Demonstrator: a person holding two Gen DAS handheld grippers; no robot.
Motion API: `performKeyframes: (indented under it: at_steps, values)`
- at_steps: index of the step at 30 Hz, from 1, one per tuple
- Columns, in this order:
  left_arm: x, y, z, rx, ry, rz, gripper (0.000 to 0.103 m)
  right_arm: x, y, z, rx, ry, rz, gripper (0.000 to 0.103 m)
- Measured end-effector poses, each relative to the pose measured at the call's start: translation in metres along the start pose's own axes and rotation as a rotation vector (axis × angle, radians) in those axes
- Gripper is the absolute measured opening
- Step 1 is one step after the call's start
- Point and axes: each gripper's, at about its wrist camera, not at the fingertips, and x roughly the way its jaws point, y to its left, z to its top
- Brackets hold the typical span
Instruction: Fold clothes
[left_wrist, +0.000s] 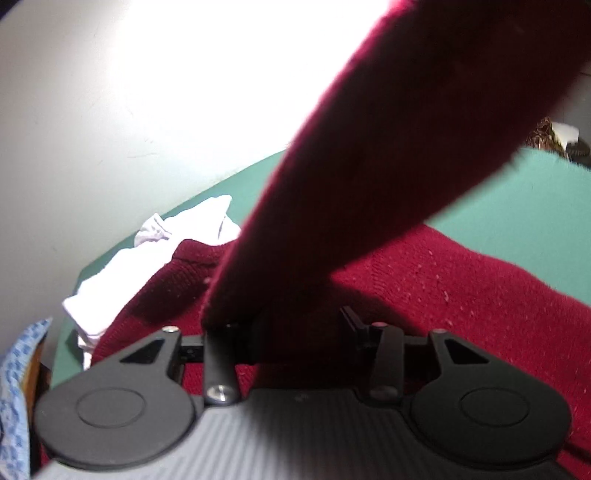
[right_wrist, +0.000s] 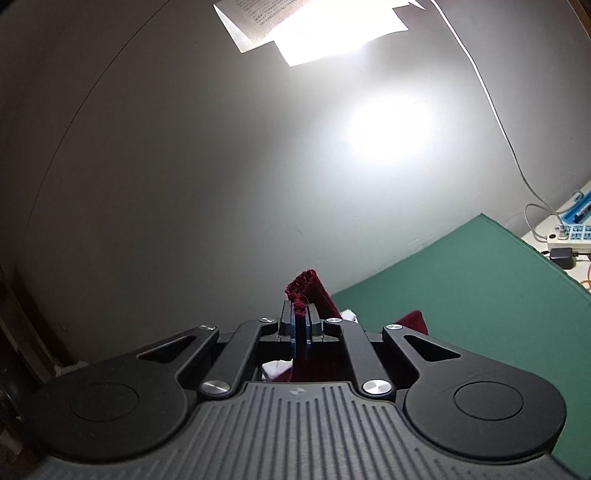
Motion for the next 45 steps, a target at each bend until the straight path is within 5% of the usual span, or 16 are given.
performKeyframes:
  at_steps: [5,13,19,23,28,31,33,34,40,43,44,45]
  values:
    - [-0.006,-0.02,-0.006,0.044,0.017,0.039,0.051,-0.012,-0.008,-0.026,0.016,0.049,0.002,0.006]
    - [-0.01,-0.044,-0.013,0.144,0.009,0.077,0.056,-0.04,-0.004,-0.052,0.018,-0.011,-0.006,0.006]
    - [-0.003,-0.03,-0.014,0.182,0.008,0.017,0.057,-0.063,0.013,-0.083,-0.026,-0.061,-0.14,0.002]
    - [-0.003,-0.029,-0.021,0.279,-0.022,-0.01,0.058,-0.067,0.017,-0.113,-0.012,0.012,-0.24,0.003]
    - [-0.005,-0.022,-0.025,0.338,-0.039,-0.04,0.059,-0.06,-0.01,-0.169,0.106,0.101,-0.424,0.013]
    - [-0.005,-0.017,-0.027,0.345,-0.044,-0.051,0.061,-0.056,-0.029,-0.188,0.142,0.112,-0.551,0.029]
    - [-0.004,-0.015,-0.028,0.339,-0.048,-0.058,0.061,-0.04,-0.032,-0.188,0.042,0.135,-0.608,0.05]
    - [-0.001,-0.011,-0.028,0.334,-0.049,-0.06,0.061,-0.033,-0.037,-0.186,0.039,0.141,-0.605,0.052]
    - [-0.003,-0.016,-0.034,0.304,-0.055,-0.067,0.061,-0.011,-0.086,-0.168,0.284,0.073,-0.563,0.052]
    - [-0.004,-0.026,-0.035,0.295,-0.056,-0.065,0.061,0.001,-0.116,-0.167,0.404,0.111,-0.536,0.049]
    - [-0.009,-0.026,-0.036,0.293,-0.057,-0.064,0.061,0.004,-0.121,-0.168,0.418,0.128,-0.511,0.04]
    - [-0.012,-0.027,-0.037,0.29,-0.057,-0.064,0.061,0.006,-0.125,-0.168,0.43,0.144,-0.489,0.021]
